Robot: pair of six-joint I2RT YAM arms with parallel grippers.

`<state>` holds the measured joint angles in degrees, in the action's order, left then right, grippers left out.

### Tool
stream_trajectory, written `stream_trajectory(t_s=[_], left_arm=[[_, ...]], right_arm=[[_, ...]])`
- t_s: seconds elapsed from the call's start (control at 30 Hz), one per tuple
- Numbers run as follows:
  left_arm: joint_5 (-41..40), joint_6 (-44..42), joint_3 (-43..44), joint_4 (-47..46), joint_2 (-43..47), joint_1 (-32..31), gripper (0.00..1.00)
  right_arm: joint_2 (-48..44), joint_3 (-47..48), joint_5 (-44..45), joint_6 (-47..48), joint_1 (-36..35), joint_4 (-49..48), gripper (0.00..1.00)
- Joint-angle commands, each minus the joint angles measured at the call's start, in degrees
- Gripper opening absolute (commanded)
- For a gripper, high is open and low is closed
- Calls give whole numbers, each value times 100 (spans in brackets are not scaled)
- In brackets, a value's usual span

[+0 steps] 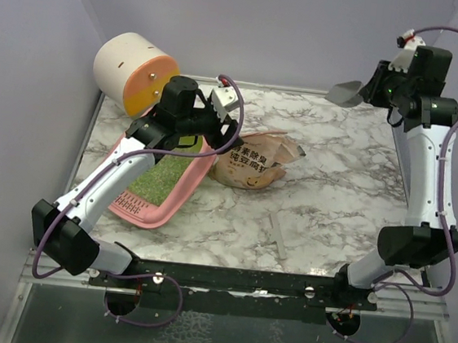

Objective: Fill the litter box with clean litter

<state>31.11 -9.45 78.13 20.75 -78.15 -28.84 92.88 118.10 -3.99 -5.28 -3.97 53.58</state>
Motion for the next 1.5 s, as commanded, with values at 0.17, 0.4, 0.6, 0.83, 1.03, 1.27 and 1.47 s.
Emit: stream_trajectory(t_s=[0.17,0.4,0.6,0.83,1.03,1.27,1.47], left_arm=[[652,-508,24,280,-1,1,69],[713,-587,191,435,-339,2,68],[451,-578,586,738,-889,-16,50],[209,-541,756,876,-910,-64,9],[169,-460,629,874,-778,-213,7],[-252,-363,537,845,-757,-367,7],[-548,-246,528,698,-722,-429,6]], right_arm=[[-1708,-2662,-3252,-233,1056,-1333,1],[-2600,-3635,-3664,-185,1040,-1378,1],[-2589,-3670,-3305,9,683,-1133,1],[-2533,-3589,-2403,212,-137,-681,1],[-2409,-3834,-1905,272,-518,-630,1],[-2548,-3709,-864,122,-671,-419,1],[-2717,-3200,-361,97,-673,130,1]])
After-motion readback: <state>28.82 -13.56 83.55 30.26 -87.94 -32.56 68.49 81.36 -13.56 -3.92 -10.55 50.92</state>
